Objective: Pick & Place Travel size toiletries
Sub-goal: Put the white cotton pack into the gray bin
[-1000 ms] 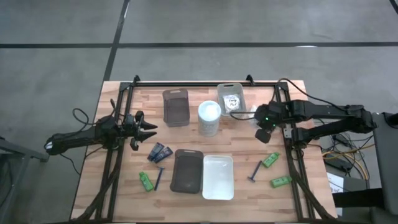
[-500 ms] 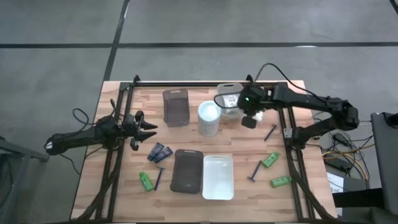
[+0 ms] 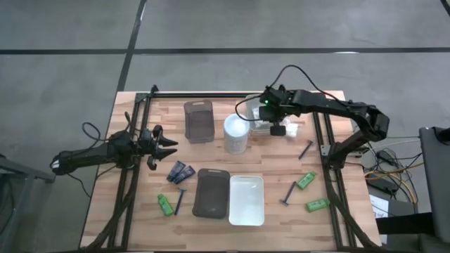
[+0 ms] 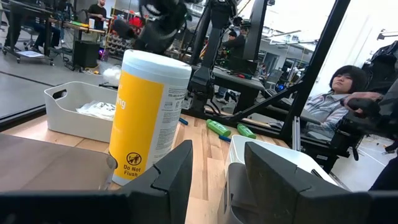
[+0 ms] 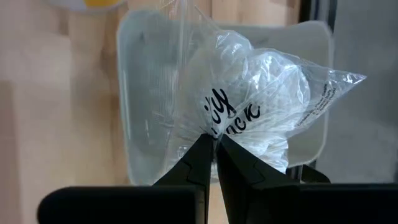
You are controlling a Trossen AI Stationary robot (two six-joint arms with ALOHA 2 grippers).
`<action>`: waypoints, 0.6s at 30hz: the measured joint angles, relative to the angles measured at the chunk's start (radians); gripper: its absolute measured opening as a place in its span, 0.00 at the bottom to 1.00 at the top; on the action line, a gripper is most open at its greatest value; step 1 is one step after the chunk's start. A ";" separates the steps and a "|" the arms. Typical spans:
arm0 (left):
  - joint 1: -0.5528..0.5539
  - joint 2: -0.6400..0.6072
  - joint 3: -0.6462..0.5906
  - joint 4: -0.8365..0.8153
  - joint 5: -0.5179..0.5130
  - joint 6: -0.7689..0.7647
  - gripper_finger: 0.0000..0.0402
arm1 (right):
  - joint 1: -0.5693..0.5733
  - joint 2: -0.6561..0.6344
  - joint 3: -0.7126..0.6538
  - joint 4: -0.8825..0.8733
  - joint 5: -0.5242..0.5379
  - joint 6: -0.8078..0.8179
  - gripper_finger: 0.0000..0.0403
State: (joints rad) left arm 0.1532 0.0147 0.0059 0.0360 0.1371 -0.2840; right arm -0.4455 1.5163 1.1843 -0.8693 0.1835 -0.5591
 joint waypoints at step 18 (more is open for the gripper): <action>0.000 0.000 0.000 0.000 0.000 0.000 0.38 | -0.030 0.077 -0.126 0.145 -0.012 -0.164 0.04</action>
State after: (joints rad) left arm 0.1534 0.0149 0.0059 0.0360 0.1374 -0.2840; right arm -0.4751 1.5929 1.0581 -0.7242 0.1720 -0.7232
